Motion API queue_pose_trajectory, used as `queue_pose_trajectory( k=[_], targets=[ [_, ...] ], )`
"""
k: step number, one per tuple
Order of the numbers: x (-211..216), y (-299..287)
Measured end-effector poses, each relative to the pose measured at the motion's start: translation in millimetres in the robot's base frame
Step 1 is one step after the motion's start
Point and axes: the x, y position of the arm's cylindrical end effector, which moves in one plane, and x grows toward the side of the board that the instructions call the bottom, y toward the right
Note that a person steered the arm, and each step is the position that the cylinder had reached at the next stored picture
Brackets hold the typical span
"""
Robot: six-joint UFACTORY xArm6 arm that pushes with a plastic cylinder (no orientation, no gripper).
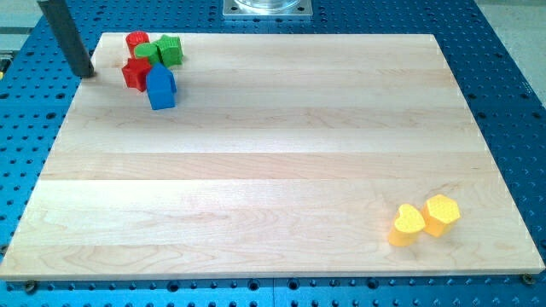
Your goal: Separate the green star from the group of blocks
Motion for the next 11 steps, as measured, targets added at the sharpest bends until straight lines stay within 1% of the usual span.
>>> queue_pose_trajectory(
  k=[1,2,3,4,5,7,8,9,11],
  targets=[
    [-22,1],
    [-54,8],
    [-72,31],
    [-78,62],
    [-78,86],
    [-68,95],
    [-54,93],
    [-36,109],
    [-30,241]
  ],
)
